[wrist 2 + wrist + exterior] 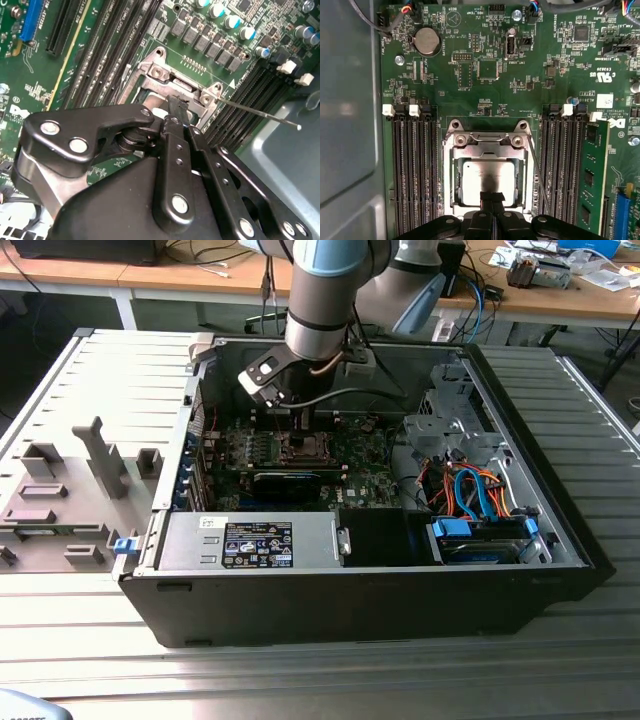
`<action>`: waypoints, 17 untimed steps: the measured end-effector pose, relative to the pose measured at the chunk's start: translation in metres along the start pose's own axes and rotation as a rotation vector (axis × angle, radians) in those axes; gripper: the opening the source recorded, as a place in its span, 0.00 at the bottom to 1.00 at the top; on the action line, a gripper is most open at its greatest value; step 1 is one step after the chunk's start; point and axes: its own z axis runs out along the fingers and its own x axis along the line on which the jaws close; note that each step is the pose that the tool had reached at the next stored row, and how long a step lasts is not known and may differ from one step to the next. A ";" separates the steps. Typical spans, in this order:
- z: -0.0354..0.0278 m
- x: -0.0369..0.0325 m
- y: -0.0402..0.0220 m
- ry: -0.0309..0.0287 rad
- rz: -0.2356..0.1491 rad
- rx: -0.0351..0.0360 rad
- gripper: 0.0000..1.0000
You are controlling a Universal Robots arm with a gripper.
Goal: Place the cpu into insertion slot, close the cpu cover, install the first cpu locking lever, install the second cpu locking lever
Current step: 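Close the cpu cover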
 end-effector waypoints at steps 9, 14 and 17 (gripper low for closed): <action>0.0051 0.0000 -0.0018 -0.0001 -0.002 0.0001 0.11; 0.0034 0.0000 0.0036 0.0003 -0.002 -0.0001 0.11; -0.0006 -0.0002 0.0112 -0.0003 -0.002 0.0039 0.11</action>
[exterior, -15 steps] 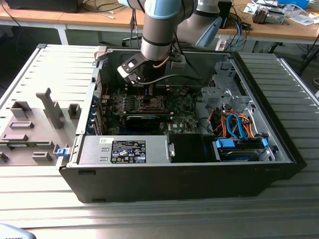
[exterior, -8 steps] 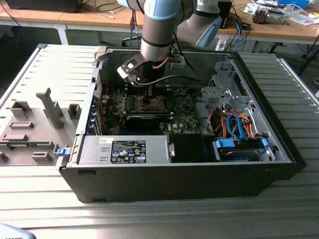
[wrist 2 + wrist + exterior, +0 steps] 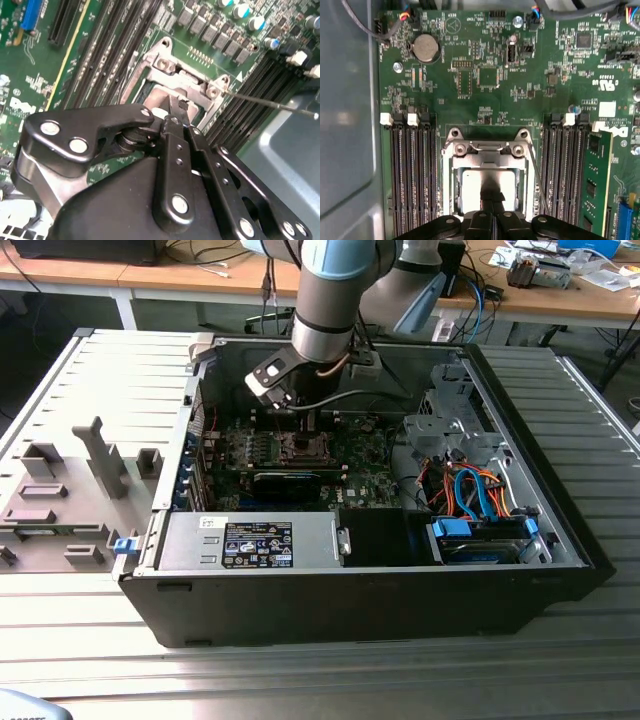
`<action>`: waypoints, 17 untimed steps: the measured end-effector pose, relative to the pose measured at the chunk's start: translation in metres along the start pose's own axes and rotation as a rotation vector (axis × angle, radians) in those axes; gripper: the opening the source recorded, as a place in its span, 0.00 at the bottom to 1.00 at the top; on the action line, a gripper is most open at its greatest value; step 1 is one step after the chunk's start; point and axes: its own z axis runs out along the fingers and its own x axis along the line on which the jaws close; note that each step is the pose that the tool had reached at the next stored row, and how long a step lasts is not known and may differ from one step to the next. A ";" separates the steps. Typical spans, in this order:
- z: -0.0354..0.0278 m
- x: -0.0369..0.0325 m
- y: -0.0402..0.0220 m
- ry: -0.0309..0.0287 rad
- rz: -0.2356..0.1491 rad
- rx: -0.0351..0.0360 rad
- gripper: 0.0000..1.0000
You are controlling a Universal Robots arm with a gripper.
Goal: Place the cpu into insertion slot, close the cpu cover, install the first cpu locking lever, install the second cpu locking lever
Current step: 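Close the cpu cover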
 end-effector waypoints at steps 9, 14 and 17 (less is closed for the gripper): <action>-0.0062 -0.0003 0.0180 0.0003 0.000 0.0194 0.11; -0.0129 -0.0003 0.0236 0.0006 0.000 0.0243 0.11; -0.0188 -0.0003 0.0235 0.0006 0.000 0.0246 0.11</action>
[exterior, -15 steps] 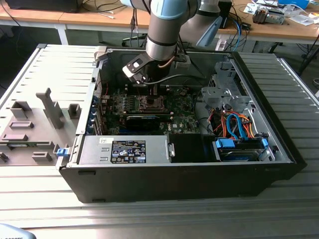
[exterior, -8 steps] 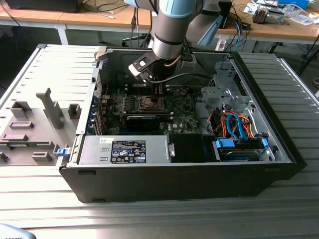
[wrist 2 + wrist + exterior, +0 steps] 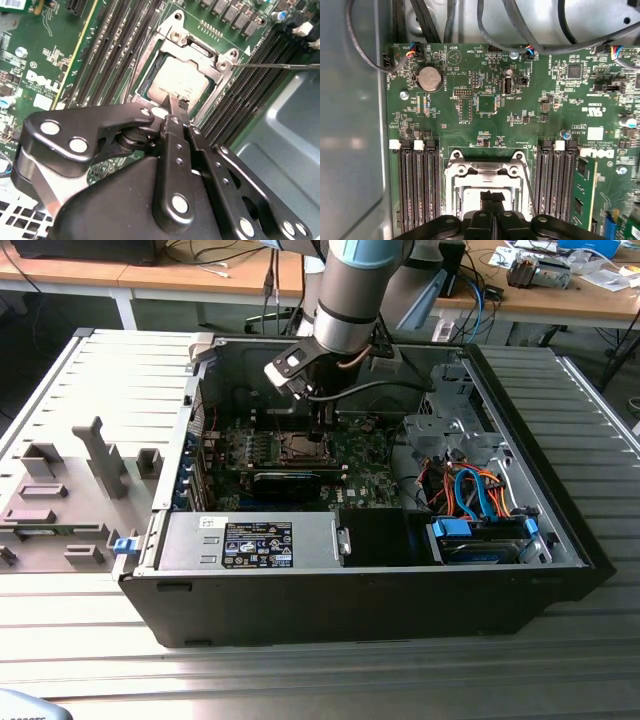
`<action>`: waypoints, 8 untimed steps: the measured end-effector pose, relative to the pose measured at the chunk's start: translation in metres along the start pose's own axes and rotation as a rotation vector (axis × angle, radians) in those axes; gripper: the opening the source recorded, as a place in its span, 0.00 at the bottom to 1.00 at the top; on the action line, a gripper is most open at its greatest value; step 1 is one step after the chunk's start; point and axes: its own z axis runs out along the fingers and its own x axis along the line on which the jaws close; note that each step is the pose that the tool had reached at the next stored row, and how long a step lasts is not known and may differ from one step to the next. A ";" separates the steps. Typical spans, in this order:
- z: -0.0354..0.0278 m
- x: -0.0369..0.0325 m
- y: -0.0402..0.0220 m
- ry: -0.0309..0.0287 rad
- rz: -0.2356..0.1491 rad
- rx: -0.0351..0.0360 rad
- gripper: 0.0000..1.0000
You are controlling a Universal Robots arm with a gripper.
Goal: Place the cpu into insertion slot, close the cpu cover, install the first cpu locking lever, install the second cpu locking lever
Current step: 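Close the cpu cover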
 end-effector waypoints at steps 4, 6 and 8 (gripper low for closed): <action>-0.0061 0.0001 -0.0003 0.0001 0.000 0.0002 0.11; -0.0082 0.0001 0.0001 0.0000 0.000 0.0009 0.11; -0.0091 0.0001 0.0009 0.0001 0.000 0.0019 0.11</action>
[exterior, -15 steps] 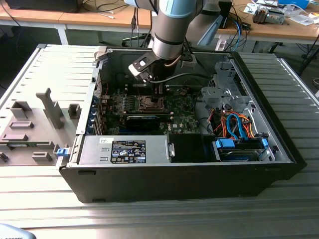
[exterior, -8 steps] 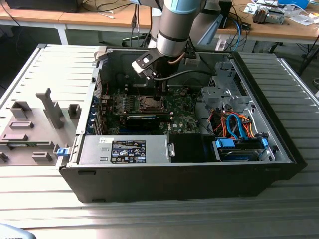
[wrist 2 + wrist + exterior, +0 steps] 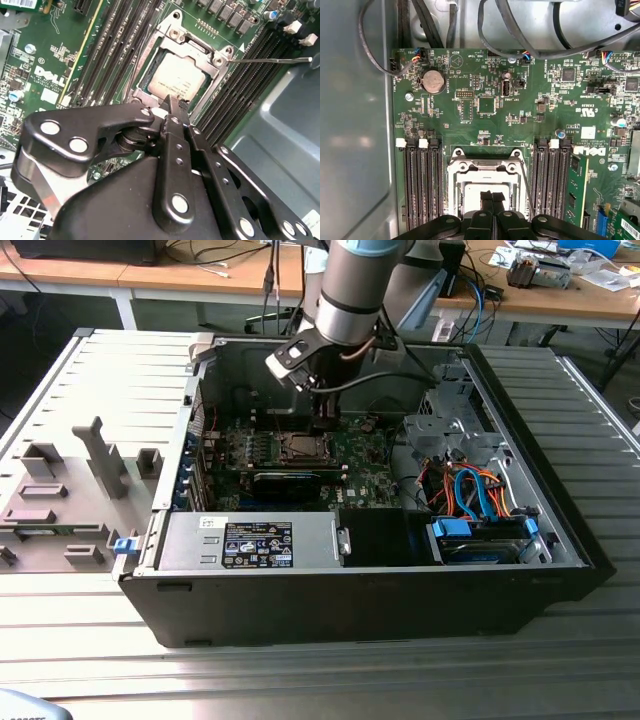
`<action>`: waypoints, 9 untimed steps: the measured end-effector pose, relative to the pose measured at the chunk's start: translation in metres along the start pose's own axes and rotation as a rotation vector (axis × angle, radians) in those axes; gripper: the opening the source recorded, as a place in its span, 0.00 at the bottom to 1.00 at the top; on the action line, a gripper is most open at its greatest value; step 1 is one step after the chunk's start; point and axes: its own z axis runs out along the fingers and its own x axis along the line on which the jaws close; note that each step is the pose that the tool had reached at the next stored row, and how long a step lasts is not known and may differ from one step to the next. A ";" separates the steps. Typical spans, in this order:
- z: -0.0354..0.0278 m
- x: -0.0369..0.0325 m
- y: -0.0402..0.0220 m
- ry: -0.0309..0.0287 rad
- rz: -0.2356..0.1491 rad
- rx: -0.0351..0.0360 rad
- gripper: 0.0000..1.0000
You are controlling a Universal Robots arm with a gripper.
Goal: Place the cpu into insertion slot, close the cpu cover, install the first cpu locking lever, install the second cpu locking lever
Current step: 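Close the cpu cover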
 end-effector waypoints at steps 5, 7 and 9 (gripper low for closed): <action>-0.0103 0.0001 -0.0009 -0.0001 0.000 0.0005 0.11; -0.0104 0.0002 -0.0009 0.0002 0.000 0.0004 0.11; -0.0105 0.0002 -0.0009 0.0001 0.000 0.0004 0.11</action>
